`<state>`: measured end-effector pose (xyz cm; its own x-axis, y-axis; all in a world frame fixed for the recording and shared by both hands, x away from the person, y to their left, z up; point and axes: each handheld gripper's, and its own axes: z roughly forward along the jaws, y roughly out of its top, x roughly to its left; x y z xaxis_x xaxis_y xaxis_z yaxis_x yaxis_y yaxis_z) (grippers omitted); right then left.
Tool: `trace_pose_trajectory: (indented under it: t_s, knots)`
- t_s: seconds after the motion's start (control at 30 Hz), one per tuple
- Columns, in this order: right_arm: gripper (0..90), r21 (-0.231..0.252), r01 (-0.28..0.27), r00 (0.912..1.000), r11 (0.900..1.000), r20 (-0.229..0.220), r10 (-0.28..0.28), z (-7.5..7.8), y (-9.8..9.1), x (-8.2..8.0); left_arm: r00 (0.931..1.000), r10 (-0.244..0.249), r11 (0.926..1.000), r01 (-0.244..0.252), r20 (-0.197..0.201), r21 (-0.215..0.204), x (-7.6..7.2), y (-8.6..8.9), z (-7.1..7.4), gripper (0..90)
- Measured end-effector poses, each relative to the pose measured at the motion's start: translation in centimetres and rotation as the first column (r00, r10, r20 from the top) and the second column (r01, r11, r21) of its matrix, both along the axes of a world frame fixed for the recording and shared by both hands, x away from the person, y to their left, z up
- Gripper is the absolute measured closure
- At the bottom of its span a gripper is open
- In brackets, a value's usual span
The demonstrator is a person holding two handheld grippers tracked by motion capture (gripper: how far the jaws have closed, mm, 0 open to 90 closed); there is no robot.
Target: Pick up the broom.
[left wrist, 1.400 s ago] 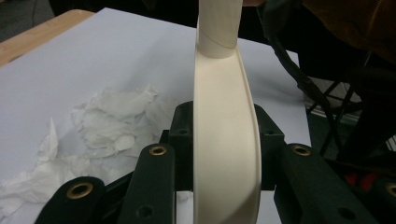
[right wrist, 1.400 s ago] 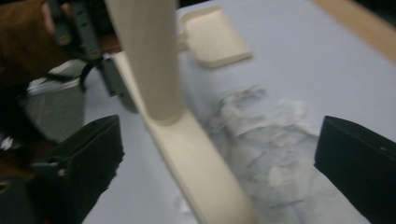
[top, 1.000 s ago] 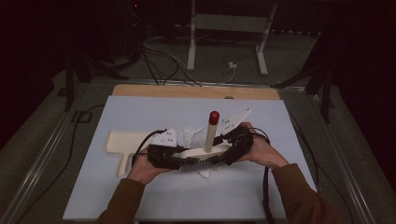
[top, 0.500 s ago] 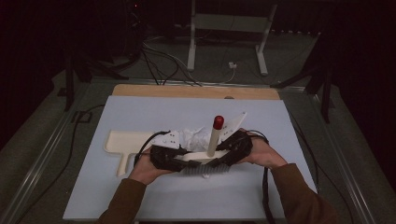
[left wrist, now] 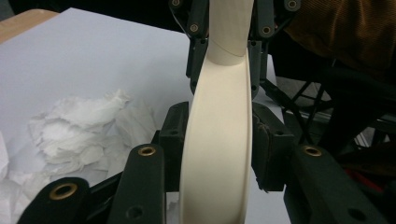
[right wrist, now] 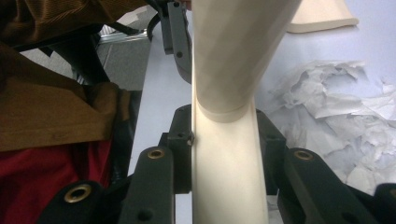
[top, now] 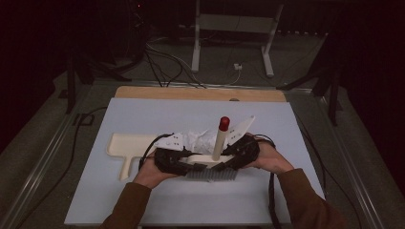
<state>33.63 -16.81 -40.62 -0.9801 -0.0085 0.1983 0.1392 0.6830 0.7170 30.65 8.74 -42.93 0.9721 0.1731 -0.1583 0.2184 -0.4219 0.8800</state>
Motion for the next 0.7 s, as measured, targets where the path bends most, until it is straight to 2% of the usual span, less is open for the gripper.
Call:
trace_pose_trajectory:
  t_s: [0.2, 0.37, 0.43, 0.5, 0.67, 0.7]
  knots:
    - [67.2, 0.021, 0.022, 0.9998, 0.9995, -0.001, -0.022, 0.14, -0.03, -0.01, 0.9989, 0.046, 0.9989, -0.045, -0.011, 0.009, -0.03, -0.02, -0.12, 51.6]
    - [67.2, 0.027, 0.029, 0.9996, 0.9992, -0.001, -0.029, 0.18, -0.1, 0.04, 0.9962, 0.084, 0.9965, -0.084, -0.022, -0.002, 0.05, 0.17, -0.16, 43.5]
    - [67.2, 0.021, 0.041, 0.9991, 0.9989, -0.002, -0.041, 0.16, -0.12, 0.02, 0.9928, 0.12, 0.9928, -0.12, -0.003, 0.001, -0.04, 0.25, -0.05, 33.5]
    - [67.2, 0.021, 0.058, 0.9983, 0.9981, -0.004, -0.058, 0.13, -0.16, 0.06, 0.988, 0.154, 0.988, -0.154, -0.004, -0.01, -0.04, 0.4, 0.07, 25.8]
    - [67.2, 0.04, 0.091, 0.9958, 0.9951, -0.011, -0.09, 0.15, -0.4, 0.21, 0.9721, 0.234, 0.972, -0.234, 0.016, -0.021, -0.12, 0.75, 0.38, 14.5]
    - [67.2, 0.044, 0.096, 0.9954, 0.9945, -0.013, -0.095, 0.17, -0.45, 0.22, 0.9698, 0.243, 0.97, -0.243, 0.018, -0.016, -0.11, 0.79, 0.41, 8.2]
